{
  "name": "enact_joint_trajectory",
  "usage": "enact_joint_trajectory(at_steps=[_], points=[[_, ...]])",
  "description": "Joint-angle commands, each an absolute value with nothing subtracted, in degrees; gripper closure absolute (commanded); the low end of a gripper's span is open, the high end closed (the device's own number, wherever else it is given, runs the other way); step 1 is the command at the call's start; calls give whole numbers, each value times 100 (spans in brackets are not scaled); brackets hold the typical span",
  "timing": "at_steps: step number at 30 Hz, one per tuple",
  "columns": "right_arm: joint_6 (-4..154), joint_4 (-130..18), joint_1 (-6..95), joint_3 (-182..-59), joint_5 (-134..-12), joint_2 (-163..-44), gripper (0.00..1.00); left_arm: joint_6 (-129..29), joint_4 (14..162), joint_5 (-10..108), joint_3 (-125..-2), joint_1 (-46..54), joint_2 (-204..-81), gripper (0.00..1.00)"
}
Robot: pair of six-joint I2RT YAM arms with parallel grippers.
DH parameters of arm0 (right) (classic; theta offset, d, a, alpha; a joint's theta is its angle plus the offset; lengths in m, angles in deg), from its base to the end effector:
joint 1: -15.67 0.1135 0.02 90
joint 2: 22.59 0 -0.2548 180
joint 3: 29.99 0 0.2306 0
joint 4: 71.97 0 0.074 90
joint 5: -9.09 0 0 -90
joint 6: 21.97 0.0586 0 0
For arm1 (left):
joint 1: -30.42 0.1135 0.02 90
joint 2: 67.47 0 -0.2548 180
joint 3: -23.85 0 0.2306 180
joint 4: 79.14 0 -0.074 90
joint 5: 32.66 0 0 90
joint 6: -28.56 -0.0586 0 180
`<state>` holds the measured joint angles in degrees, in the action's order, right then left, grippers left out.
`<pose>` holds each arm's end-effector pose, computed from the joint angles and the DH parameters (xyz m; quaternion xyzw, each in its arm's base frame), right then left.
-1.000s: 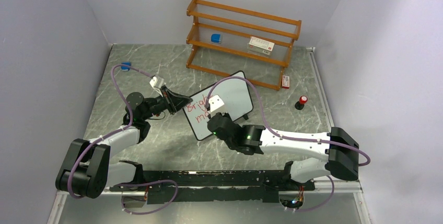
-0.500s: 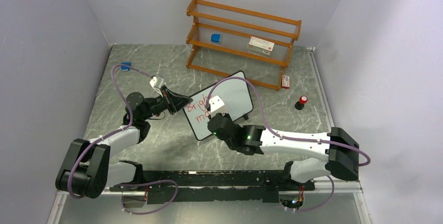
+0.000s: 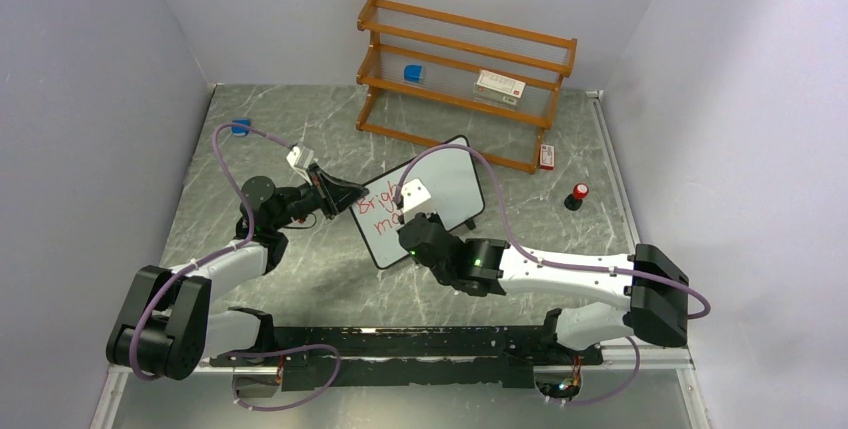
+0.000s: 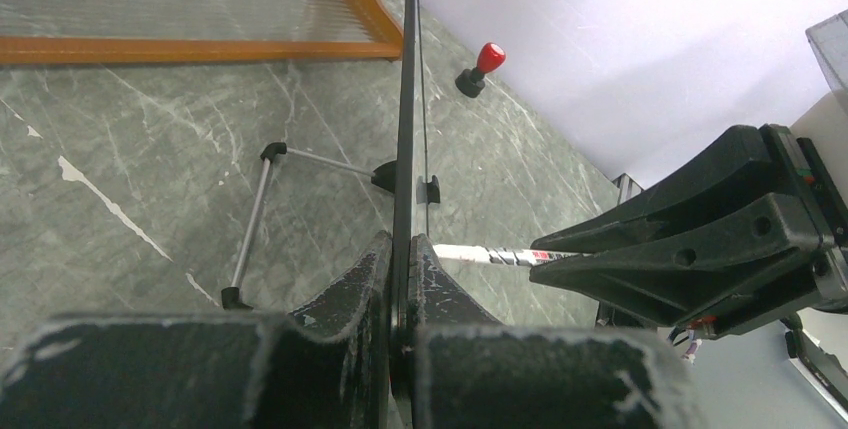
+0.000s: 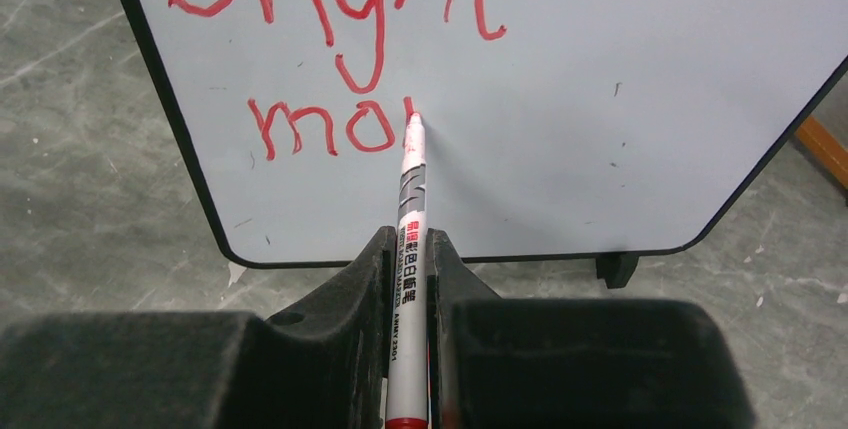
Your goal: Write a sentence on the whiteboard
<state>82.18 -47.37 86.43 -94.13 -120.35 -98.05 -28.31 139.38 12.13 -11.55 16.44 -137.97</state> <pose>0.1270 0.2509 0.2449 -0.2625 0.8109 0.0671 0.5186 0.2216 -0.0980 0.2280 0.1706 0.6707 -0.5101 0.5107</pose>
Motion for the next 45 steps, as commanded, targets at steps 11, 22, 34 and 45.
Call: enact_joint_trajectory(at_steps=[11,22,34,45], points=[[8341,-4796,8437,-9333,-12083,-9625,100,-2956,13958,1040,-1325,1584,-13787,95],[8565,-4406,8443,-9224,-11819,-9663,100,-2972,13887,1082,-1332,1590,-13777,95],[8490,-4649,8446,-9248,-11863,-9673,100,-2952,13937,1058,-1330,1591,-13828,95],[8260,-5055,8437,-9358,-12050,-9616,100,-2904,13996,1033,-1313,1584,-13845,95]])
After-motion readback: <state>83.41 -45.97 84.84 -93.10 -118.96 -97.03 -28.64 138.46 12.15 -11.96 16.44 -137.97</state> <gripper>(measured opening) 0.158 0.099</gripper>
